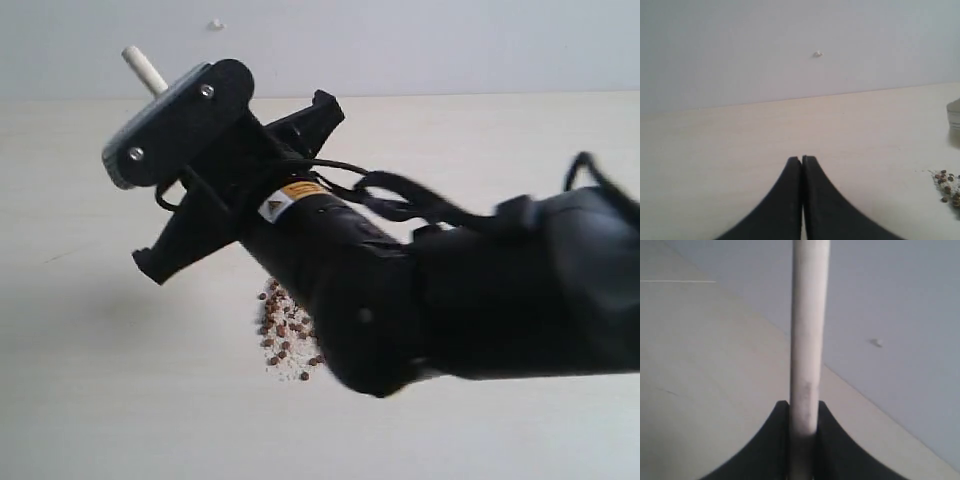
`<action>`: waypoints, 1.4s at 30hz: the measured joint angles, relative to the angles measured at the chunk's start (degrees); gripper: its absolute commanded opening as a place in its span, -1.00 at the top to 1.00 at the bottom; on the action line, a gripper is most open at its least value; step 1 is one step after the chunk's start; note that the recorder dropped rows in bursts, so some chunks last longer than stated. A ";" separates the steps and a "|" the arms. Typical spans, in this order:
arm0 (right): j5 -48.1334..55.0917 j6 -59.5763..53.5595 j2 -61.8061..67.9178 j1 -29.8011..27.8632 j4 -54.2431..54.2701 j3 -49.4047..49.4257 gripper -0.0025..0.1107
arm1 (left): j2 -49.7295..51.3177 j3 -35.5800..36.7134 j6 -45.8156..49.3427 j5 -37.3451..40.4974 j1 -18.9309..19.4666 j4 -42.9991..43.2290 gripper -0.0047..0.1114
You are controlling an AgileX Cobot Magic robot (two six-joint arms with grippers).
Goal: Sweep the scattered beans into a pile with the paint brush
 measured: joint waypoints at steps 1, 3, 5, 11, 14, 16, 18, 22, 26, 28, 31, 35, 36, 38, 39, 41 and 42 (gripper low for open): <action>3.88 10.41 -3.25 -3.44 -14.66 3.68 0.96 | 0.00 0.00 0.00 0.00 0.00 0.00 0.92; 6.19 28.74 -6.14 -9.92 -35.32 6.59 0.96 | 0.00 0.00 0.00 0.00 0.00 0.00 0.92; 4.08 53.28 -6.76 -17.70 -61.88 7.71 0.96 | 0.00 0.00 0.00 0.00 0.00 0.00 0.92; -21.94 90.53 -3.87 -32.82 -106.71 8.27 0.96 | 0.00 0.00 0.00 0.00 0.00 0.00 0.92; -26.85 93.67 -1.29 -35.09 -113.07 8.27 0.96 | 0.00 0.00 0.00 0.00 0.00 0.00 0.92; -28.17 94.71 0.85 -35.86 -115.76 8.27 0.96 | 0.00 0.00 0.00 0.00 0.00 0.00 0.92; -28.28 95.11 3.49 -36.28 -117.39 8.27 0.96 | 0.00 0.00 0.00 0.00 0.00 0.00 0.92; -28.38 95.20 8.30 -36.38 -118.04 8.37 0.96 | 0.00 0.00 0.00 0.00 0.00 0.00 0.92; -28.38 95.07 11.34 -36.38 -118.39 8.37 0.96 | 0.00 0.00 0.00 0.00 0.00 0.00 0.92; -28.55 94.33 11.76 -36.38 -118.39 8.37 0.96 | 0.00 0.00 0.00 0.00 0.00 0.00 0.92; -28.78 91.92 11.98 -36.38 -118.39 8.37 0.96 | 0.00 0.00 0.00 0.00 0.00 0.00 0.92; -28.91 88.09 12.24 -36.38 -117.78 8.37 0.96 | 0.00 0.00 0.00 0.00 0.00 0.00 0.92; -28.91 87.38 12.45 -36.49 -117.45 8.37 0.96 | 0.00 0.00 0.00 0.00 0.00 0.00 0.92; -29.11 85.65 12.99 -36.74 -116.63 8.37 0.96 | 0.00 0.00 0.00 0.00 0.00 0.00 0.92; -29.26 85.06 13.31 -36.87 -116.18 8.37 0.96 | 0.00 0.00 0.00 0.00 0.00 0.00 0.92; -29.63 83.42 14.54 -37.49 -114.87 8.37 0.96 | 0.00 0.00 0.00 0.00 0.00 0.00 0.92; -29.75 83.01 15.15 -37.79 -114.24 8.37 0.96 | 0.00 0.00 0.00 0.00 0.00 0.00 0.92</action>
